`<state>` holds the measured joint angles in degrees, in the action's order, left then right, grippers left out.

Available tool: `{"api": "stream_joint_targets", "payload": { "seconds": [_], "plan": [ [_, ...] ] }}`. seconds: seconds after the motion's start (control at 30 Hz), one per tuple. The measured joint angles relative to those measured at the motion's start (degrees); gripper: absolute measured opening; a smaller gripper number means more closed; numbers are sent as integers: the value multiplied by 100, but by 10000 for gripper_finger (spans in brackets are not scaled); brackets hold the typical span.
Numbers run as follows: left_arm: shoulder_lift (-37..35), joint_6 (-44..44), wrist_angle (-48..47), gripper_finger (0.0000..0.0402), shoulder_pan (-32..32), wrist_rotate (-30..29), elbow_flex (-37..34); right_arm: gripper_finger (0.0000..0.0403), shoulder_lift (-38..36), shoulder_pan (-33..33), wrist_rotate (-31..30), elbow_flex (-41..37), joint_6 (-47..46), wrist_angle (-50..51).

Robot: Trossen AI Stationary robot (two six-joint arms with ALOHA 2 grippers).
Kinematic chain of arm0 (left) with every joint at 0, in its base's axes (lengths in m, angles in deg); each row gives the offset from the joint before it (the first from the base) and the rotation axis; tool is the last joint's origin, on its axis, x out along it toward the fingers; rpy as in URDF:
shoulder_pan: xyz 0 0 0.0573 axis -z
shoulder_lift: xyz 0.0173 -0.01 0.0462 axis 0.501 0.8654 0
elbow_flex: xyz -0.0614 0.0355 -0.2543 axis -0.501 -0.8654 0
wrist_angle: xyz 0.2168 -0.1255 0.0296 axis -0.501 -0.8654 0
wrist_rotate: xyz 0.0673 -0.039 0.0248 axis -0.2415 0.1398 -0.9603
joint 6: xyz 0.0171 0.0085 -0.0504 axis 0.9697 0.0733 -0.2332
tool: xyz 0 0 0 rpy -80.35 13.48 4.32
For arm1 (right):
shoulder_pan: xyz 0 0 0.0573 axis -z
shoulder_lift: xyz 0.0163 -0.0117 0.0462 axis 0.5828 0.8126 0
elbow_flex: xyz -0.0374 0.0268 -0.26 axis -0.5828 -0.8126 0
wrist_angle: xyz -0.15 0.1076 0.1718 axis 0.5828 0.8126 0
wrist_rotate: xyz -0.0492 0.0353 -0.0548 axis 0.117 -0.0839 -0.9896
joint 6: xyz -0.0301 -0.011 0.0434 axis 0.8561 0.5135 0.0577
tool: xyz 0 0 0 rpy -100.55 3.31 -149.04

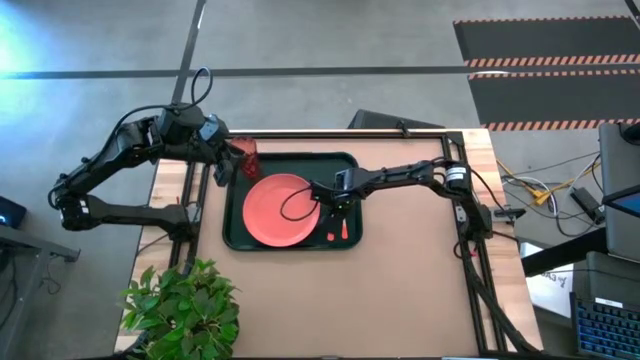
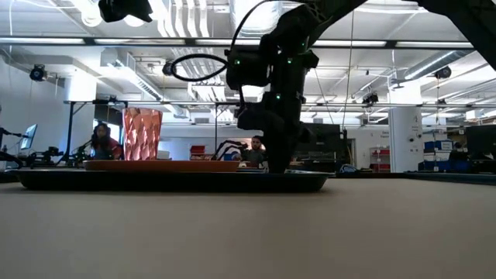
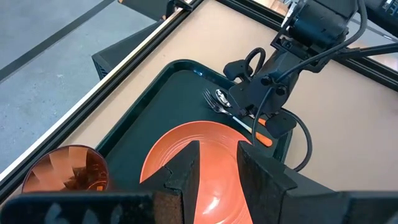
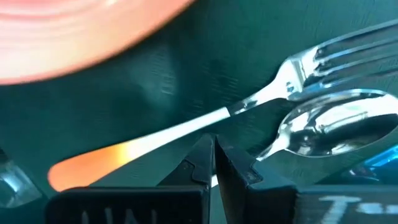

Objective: Pick and place plate/cup/fork/spoon on tray
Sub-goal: Adjust the orange fork on the black table tray

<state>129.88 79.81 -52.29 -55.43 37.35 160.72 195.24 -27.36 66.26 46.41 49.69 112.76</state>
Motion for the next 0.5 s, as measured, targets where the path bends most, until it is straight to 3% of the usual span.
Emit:
{"api": "stream_joint_targets", "payload": {
  "seconds": [0.5],
  "plan": [
    [0, 0, -7, 89, 4, 0, 0, 8, -1, 50, 9, -185, -80, -623]
  ]
}}
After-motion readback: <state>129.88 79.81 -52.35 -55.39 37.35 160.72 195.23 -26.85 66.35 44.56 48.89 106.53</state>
